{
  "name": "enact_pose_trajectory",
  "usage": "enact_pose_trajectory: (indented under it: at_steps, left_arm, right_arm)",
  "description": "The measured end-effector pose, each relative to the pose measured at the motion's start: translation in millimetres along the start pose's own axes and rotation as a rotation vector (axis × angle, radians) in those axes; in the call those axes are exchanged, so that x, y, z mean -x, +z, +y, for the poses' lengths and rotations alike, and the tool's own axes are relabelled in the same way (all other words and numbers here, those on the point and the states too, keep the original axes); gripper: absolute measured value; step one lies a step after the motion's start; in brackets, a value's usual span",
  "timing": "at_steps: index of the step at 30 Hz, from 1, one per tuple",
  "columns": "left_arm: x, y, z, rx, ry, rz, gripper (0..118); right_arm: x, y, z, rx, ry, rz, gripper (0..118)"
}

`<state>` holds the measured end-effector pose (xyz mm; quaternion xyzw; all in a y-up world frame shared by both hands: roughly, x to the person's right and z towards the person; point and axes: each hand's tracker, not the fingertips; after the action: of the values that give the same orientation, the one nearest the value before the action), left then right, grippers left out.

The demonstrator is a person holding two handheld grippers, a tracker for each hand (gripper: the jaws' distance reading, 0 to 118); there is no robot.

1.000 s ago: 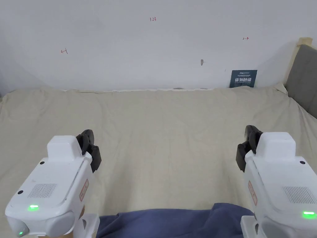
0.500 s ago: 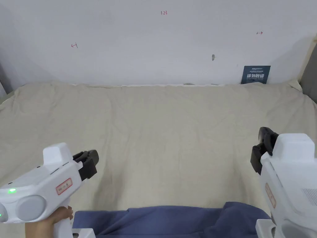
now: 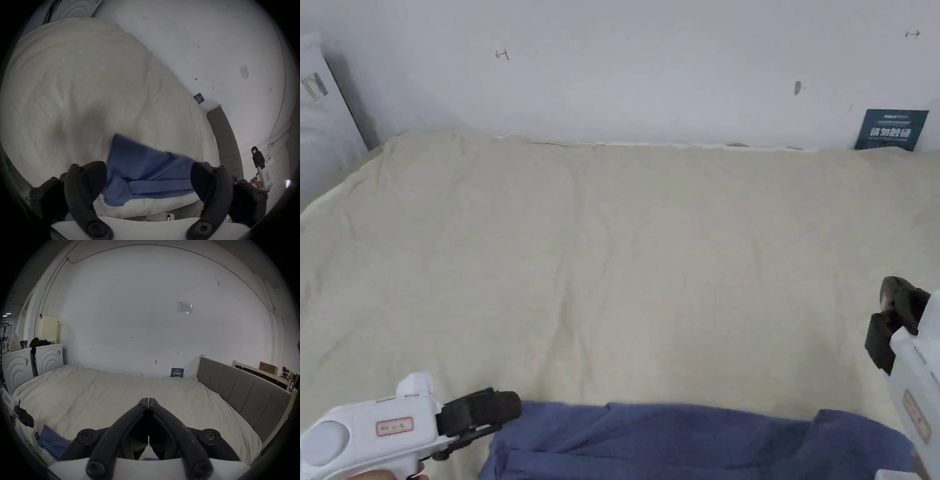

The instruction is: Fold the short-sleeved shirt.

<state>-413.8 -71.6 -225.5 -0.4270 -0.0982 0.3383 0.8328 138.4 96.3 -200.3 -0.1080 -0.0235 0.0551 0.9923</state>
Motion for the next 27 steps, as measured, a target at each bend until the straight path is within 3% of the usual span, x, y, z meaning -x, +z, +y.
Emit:
enact_pose_trajectory:
  at_steps: [5,7,9,11,13,15,17,20,27]
  left_arm:
    - [15.0,-19.8,-8.4,0.026,0.040,0.015,109]
    - [20.5,-28.8,-9.8,0.046,0.054,-0.005,104]
    - [-19.9,-28.7,-21.5,0.072,0.055,-0.001,84]
    - [-26.8,-38.9,-29.1,0.106,0.025,0.034,58]
    - [-4.3,-35.2,-22.2,0.079,-0.056,0.073,42]
    - [-7.9,-38.3,-22.4,0.091,-0.072,0.079,16]
    - [-14.4,-48.2,-24.5,0.108,-0.056,0.064,11]
    - [-26.2,-44.5,-20.0,0.080,-0.145,0.123,10]
    - [-52.3,1.0,16.1,-0.004,-0.254,0.181,9]
  right_arm:
    - [9.7,-9.0,-8.3,0.045,0.013,0.019,1]
    - [11.2,-11.1,-10.9,0.056,0.019,0.020,1]
    - [9.7,-13.2,-12.5,0.068,0.017,0.019,1]
    - [7.0,-14.4,-12.8,0.077,0.007,0.019,1]
    - [4.3,-13.8,-11.7,0.077,0.010,0.005,1]
    - [0.7,-12.4,-10.3,0.073,0.011,-0.004,1]
    - [-2.8,-10.4,-8.8,0.070,0.011,-0.008,1]
    - [-7.2,-7.7,-8.2,0.066,0.014,-0.016,1]
    - [-16.8,-0.6,-4.7,0.042,-0.024,-0.017,1]
